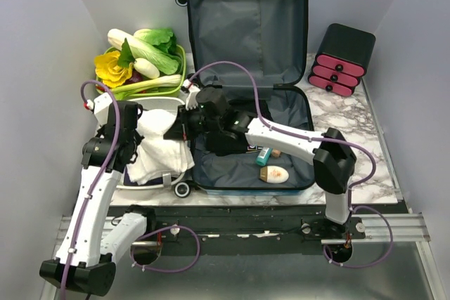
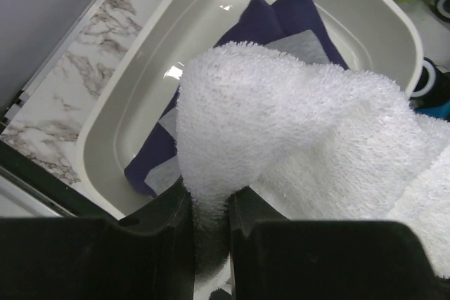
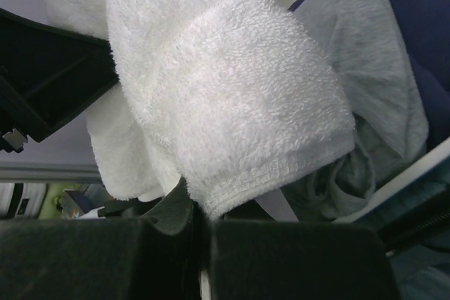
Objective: Open, take out, and arrange the luggage
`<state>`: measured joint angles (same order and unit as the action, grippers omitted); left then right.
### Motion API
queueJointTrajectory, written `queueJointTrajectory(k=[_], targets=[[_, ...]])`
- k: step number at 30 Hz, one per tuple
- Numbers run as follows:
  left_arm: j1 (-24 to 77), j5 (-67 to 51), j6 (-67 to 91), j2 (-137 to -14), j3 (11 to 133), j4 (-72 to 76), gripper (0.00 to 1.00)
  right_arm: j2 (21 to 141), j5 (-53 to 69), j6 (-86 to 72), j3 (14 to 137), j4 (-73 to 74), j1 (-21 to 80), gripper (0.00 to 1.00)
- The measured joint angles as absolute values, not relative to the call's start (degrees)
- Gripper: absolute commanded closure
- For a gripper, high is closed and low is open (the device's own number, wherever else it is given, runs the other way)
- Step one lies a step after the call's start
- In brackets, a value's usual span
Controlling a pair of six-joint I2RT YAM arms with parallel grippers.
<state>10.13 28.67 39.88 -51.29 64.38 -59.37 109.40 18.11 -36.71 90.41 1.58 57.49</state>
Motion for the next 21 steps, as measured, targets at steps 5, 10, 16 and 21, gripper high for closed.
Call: queueJointTrajectory(k=[5, 10, 16, 21], targets=[[6.6, 30.3, 38.4, -50.4, 61.8, -59.5, 0.92, 113.4, 18.3, -38.2, 94.1, 1.5, 59.3, 0.99], [3.8, 29.0, 36.4, -52.3, 58.6, -56.0, 0.89, 115.1, 16.5, -38.6, 94.8, 1.7, 59.5, 0.91], [-1.4, 24.8, 35.0, -59.3, 58.2, -52.2, 0.68, 119.0, 11.7, -37.6, 98.3, 3.3, 59.5, 0.89], [-4.2, 22.2, 35.3, -65.4, 58.9, -49.3, 0.68, 122.5, 7.6, -37.3, 101.1, 4.5, 59.4, 0.80]])
